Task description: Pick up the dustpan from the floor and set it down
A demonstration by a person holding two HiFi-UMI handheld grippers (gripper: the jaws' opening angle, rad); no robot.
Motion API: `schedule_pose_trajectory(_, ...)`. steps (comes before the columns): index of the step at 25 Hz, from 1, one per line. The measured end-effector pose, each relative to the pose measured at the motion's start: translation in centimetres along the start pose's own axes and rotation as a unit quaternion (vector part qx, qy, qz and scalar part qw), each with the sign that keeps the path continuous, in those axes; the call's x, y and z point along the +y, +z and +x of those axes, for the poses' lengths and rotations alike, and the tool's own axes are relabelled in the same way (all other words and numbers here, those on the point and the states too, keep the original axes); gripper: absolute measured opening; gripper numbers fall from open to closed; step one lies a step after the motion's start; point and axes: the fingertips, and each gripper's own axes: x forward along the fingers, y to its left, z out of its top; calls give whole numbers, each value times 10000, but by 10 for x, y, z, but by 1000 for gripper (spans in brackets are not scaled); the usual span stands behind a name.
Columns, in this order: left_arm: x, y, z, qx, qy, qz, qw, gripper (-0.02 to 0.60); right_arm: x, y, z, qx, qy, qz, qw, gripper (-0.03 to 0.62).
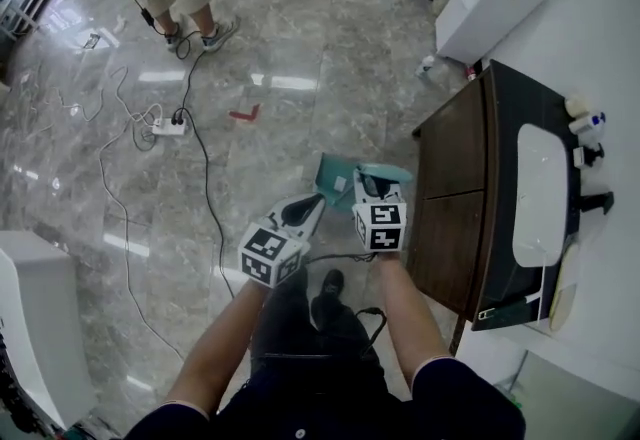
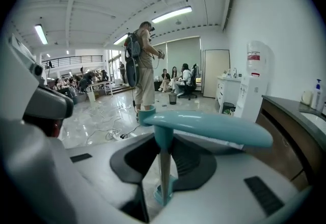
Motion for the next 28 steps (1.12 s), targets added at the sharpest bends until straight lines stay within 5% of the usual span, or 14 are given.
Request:
schedule_pose_trajectory(8,-42,74,-31,-624,-89,196,9978,14,28,88,-94,-694,601,-250,9955,97)
schedule_pose_trajectory(17,-101,145,-73,-1210,-283,687,9899,14,44,179,-195,-1746,722,-418,9811,97)
schedule_pose_trajectory(28,-129,176,-94,-1582,-431,764,9835,14,46,207,-237,-2165,756,-434,9724,97)
